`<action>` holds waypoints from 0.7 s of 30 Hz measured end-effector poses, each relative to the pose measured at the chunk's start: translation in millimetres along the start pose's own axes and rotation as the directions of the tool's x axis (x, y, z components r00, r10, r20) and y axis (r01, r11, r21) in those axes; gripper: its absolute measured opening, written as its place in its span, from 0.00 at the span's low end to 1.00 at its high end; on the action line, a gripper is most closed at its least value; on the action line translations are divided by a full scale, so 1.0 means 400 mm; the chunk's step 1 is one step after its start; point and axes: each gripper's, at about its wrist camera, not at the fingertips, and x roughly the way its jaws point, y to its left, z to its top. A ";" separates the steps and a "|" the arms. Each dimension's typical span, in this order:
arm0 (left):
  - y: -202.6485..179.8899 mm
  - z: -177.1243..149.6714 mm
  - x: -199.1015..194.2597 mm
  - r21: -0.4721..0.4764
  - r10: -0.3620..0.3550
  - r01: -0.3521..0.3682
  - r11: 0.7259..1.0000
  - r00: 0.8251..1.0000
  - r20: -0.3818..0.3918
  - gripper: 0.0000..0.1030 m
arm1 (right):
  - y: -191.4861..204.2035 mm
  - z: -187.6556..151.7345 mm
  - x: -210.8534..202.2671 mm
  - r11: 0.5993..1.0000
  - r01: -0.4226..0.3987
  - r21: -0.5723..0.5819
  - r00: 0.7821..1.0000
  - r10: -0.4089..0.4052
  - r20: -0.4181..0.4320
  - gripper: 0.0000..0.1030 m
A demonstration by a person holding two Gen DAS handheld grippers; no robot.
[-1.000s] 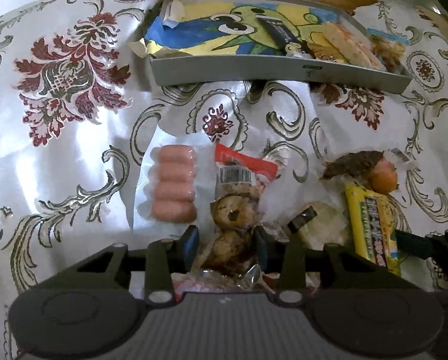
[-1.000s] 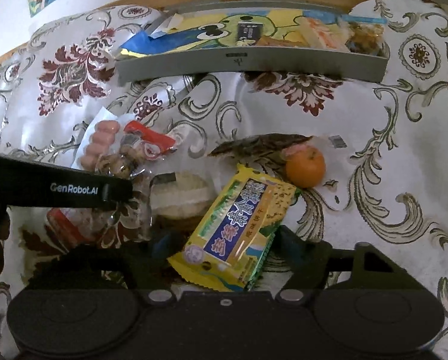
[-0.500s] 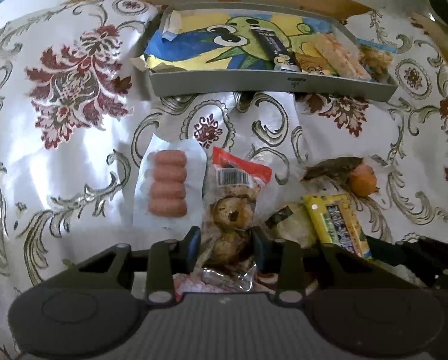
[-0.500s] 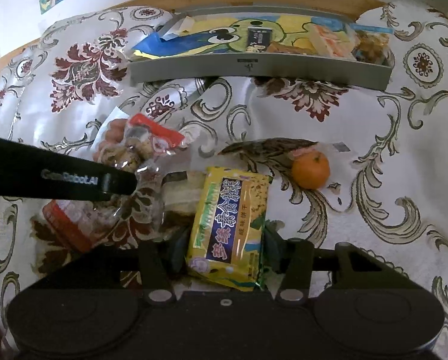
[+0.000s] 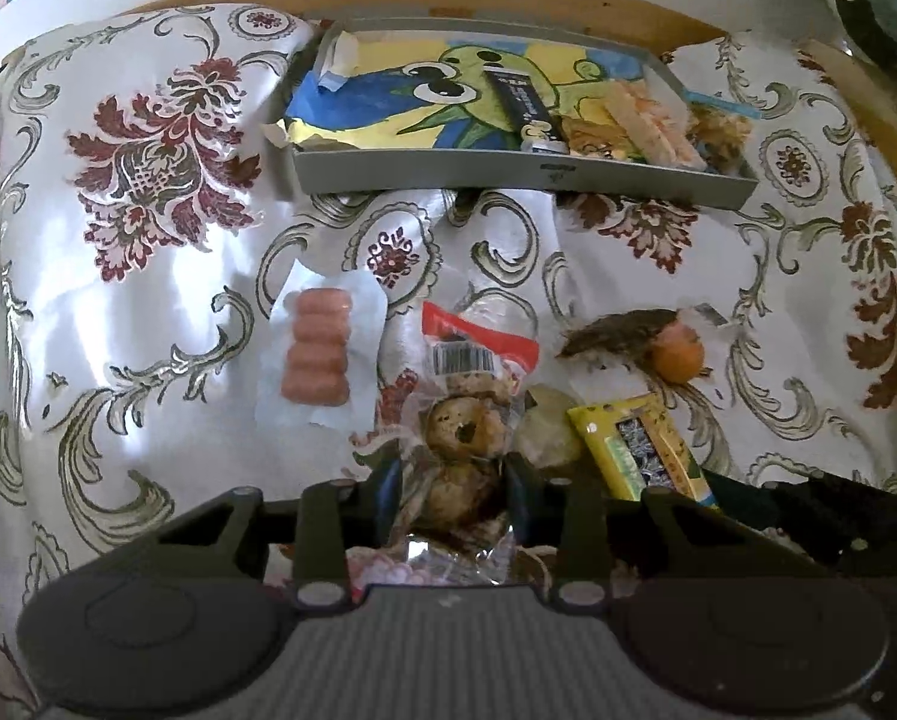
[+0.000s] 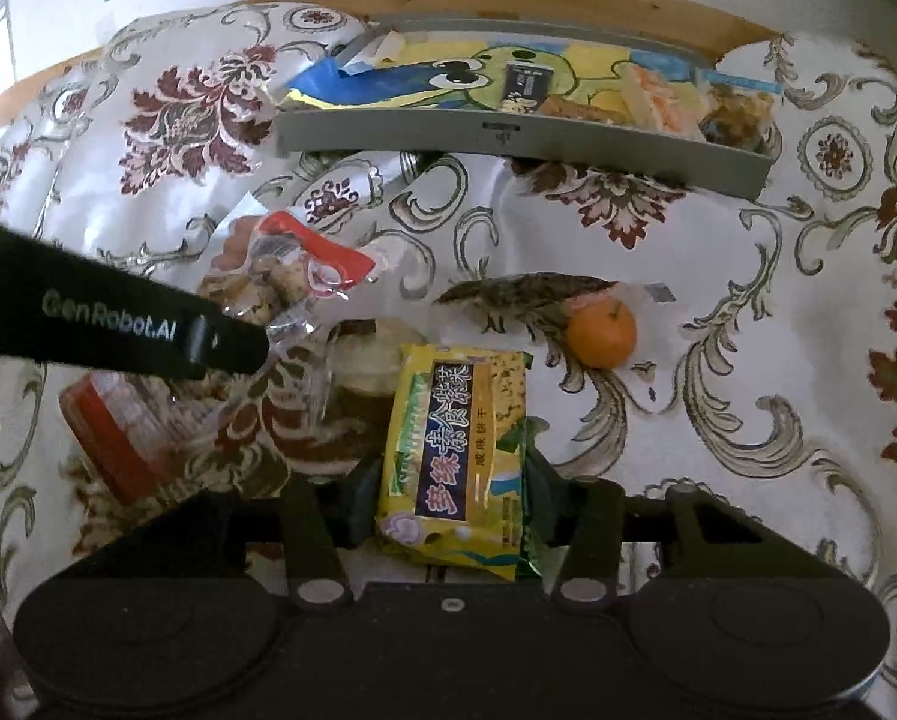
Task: Organize snacks
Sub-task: 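Grasp clear cookie bag with left tool while right grasps yellow-green biscuit pack, then lift cookie bag with left tool while right carries biscuit pack to tray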
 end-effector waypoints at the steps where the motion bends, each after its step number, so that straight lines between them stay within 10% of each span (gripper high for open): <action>1: -0.002 -0.003 -0.004 -0.002 -0.002 0.002 1.000 1.000 0.001 0.38 | 0.005 -0.003 -0.005 1.000 0.013 -0.024 1.000 -0.013 0.008 0.49; 21: -0.017 -0.011 -0.068 -0.026 -0.025 0.026 0.999 0.999 0.039 0.38 | 0.033 -0.017 -0.077 0.912 0.225 -0.344 0.967 -0.167 0.190 0.49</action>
